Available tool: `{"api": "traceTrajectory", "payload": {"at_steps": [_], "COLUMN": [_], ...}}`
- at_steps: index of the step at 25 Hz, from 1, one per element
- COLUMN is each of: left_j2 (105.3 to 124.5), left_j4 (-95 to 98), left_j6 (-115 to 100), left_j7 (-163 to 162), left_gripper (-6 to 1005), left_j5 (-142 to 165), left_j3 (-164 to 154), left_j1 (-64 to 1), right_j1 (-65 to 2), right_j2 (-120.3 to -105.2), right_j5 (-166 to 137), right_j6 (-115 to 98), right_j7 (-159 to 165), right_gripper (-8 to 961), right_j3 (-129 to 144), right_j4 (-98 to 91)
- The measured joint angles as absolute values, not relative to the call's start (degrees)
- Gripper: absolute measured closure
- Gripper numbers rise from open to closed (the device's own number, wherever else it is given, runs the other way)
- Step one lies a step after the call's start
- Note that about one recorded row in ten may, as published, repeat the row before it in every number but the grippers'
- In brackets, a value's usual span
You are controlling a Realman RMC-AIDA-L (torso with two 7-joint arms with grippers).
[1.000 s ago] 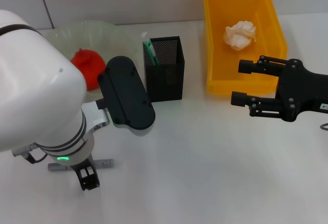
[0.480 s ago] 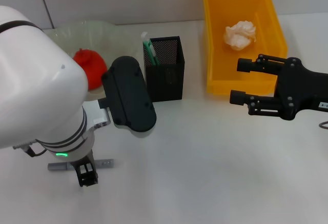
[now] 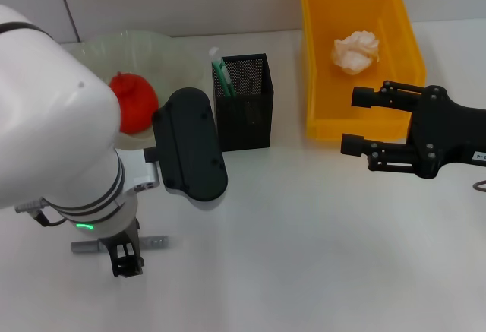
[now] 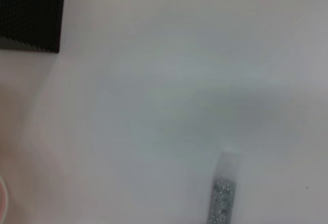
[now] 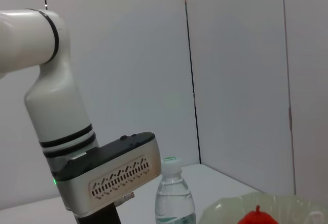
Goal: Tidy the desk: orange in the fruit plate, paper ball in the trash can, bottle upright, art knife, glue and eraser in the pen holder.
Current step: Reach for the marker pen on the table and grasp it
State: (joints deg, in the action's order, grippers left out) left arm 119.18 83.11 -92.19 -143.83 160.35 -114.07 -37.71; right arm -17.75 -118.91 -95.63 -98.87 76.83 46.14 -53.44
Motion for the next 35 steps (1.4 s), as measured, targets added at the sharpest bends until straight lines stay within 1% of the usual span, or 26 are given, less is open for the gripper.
{"api": "traceTrajectory", "payload": {"at_steps": [35], "left_j2": [119.18], "left_j4": [77.1], "left_j6": [-89.1], "left_j7": [-138.5], "left_gripper": [493], "left_j5": [159.1], "left_j3": [-112.0], "left_j1": [-39.2], "right_j1": [-18.0], "right_j2": [-118.92], "right_j5": [-95.7], "right_j6": [-98.8], "right_j7": [76.8], "right_gripper": [191], "right_j3": [46.1], "right_j4": [-52.7]}}
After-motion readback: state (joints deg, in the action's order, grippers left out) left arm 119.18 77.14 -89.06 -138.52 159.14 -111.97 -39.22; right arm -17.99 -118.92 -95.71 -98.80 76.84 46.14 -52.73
